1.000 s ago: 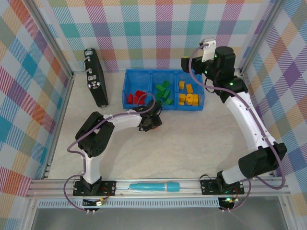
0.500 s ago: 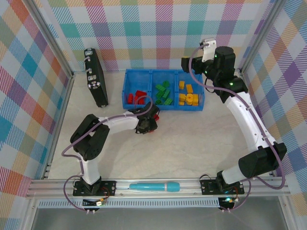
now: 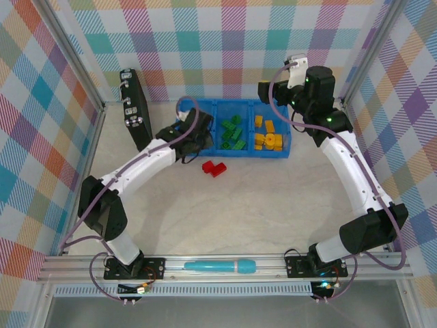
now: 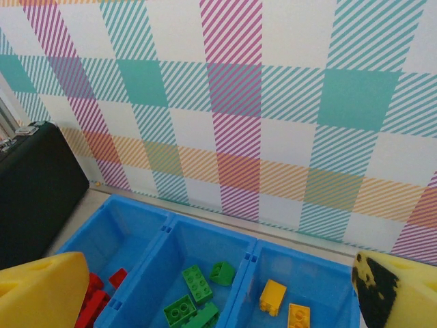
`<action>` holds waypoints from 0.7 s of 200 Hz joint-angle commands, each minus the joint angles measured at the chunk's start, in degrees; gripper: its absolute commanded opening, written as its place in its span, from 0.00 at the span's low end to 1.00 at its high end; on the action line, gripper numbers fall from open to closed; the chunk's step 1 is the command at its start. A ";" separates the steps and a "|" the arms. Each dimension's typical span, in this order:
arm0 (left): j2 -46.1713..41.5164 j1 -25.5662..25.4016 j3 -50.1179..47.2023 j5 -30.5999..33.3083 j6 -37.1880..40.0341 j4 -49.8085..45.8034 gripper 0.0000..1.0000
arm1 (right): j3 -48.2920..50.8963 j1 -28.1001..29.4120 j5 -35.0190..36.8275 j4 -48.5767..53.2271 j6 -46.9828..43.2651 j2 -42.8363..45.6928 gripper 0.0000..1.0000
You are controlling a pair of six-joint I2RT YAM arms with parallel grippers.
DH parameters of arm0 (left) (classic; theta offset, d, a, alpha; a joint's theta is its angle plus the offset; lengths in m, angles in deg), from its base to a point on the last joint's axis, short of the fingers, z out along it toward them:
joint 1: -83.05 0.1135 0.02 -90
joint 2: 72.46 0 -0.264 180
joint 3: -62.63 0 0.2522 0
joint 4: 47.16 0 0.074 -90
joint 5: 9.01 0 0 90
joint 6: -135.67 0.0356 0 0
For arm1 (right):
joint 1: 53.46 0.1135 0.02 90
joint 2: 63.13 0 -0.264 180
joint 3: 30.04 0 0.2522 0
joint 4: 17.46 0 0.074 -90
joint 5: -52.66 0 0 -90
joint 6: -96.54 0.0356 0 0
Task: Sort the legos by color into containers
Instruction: Place the lego in the container.
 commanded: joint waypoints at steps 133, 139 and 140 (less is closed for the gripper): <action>18.88 10.18 6.05 -2.86 8.48 8.75 0.38 | -0.13 0.29 0.49 -1.14 -0.30 1.81 0.99; 18.87 10.18 6.09 -2.95 8.63 8.71 0.41 | -0.08 0.34 0.43 -1.14 -0.29 1.70 0.99; 18.85 10.18 6.07 -2.95 8.69 8.69 0.42 | -0.12 0.34 0.41 -1.15 -0.29 1.67 0.99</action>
